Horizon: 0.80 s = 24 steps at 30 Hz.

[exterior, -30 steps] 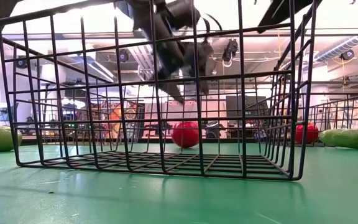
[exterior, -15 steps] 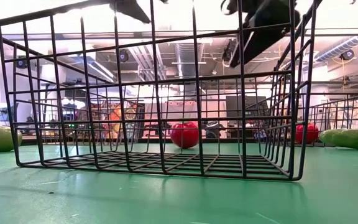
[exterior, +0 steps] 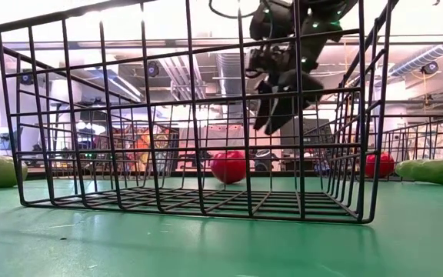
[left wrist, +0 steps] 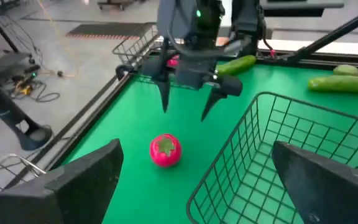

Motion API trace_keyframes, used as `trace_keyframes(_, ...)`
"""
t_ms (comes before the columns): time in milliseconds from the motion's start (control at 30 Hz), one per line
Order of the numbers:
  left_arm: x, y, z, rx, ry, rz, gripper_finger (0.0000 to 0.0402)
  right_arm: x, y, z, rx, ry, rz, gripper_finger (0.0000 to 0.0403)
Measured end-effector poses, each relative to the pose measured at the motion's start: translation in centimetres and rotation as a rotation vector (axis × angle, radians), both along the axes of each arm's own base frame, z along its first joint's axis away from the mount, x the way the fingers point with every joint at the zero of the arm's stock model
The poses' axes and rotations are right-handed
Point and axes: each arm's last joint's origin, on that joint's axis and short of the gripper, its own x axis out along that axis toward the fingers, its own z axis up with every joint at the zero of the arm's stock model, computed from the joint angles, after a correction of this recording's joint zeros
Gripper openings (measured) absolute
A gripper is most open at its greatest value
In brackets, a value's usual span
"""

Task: Sort produce into baskets
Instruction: Put the top tomato into the top black wire basket

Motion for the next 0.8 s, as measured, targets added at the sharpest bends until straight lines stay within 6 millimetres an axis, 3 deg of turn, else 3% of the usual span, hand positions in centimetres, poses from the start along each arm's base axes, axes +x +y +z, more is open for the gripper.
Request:
trace_keyframes(133,-1.1,0.5,-3.1,0.015,-0.029,-0.006,0.0394,1.6,-1.1,0.0,-0.009,-0.037,0.055,0.0368)
trace_keyframes(333,-1.7,1.2,-8.2,0.027,-0.135,0.004,0.0394,4.0,-4.0,-0.2,0.098,-0.066,0.117,0.0368)
trace_keyframes(467,-2.0,1.4,-10.6,-0.005,-0.199,0.004,0.0394,5.0,-5.5,-1.0,0.185,-0.088,0.164,0.0368)
trace_keyframes(633,-2.2,1.5,-11.9,-0.077,-0.226,0.032,0.0394,5.6,-6.5,-2.4,0.182,-0.066,0.19,0.0368)
trace_keyframes(800,-2.1,1.4,-11.6,-0.09,-0.238,0.036,0.0394,5.8,-6.7,-4.3,0.199,-0.007,0.183,0.0368)
